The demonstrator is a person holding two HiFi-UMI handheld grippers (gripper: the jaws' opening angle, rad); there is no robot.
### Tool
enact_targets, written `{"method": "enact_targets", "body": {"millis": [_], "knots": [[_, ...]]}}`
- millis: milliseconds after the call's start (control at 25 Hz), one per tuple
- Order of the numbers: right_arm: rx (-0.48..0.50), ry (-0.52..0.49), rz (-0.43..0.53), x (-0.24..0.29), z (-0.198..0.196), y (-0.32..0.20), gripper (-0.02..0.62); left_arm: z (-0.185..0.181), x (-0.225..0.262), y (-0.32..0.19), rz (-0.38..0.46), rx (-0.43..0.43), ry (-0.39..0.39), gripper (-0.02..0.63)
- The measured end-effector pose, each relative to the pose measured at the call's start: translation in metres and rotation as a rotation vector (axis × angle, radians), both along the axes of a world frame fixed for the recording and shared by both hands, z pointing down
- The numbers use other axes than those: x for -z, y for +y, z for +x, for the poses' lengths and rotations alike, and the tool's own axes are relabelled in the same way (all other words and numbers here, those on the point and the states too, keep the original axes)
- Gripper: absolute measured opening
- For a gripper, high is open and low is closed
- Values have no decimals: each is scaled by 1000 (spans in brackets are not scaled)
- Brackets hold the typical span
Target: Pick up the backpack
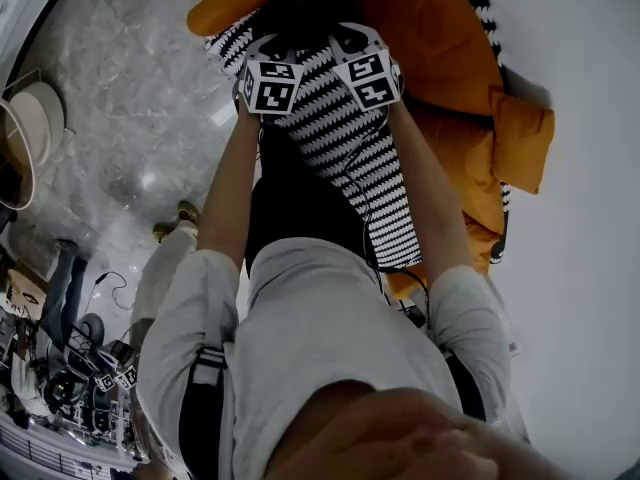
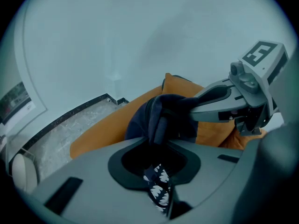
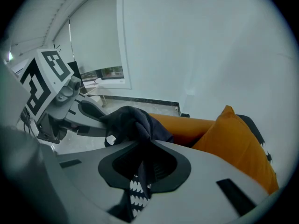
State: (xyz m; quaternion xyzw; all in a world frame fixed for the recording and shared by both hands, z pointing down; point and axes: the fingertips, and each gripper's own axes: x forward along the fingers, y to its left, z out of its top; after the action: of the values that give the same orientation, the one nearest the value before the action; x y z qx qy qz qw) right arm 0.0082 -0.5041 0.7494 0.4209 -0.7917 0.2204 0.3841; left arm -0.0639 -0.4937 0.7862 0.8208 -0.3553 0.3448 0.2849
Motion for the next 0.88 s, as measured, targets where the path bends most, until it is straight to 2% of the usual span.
{"method": "enact_targets", "body": {"millis": [240, 360, 520, 720, 880], "knots": [[-59, -36, 0, 14, 14, 37, 71, 9, 16, 37, -44, 27, 10, 60], [-83, -62, 9, 8, 18, 60, 71, 12, 9, 59, -29, 29, 1, 60], [-108, -93, 3, 0, 18, 75, 71, 9, 1, 69, -2, 57, 27, 60], [-160, -132, 11, 2, 31, 105, 71, 19, 7, 104, -9, 16, 22, 60], [-186, -150, 16, 9, 40, 132, 71, 27, 19, 119, 33, 22, 31, 60]]}}
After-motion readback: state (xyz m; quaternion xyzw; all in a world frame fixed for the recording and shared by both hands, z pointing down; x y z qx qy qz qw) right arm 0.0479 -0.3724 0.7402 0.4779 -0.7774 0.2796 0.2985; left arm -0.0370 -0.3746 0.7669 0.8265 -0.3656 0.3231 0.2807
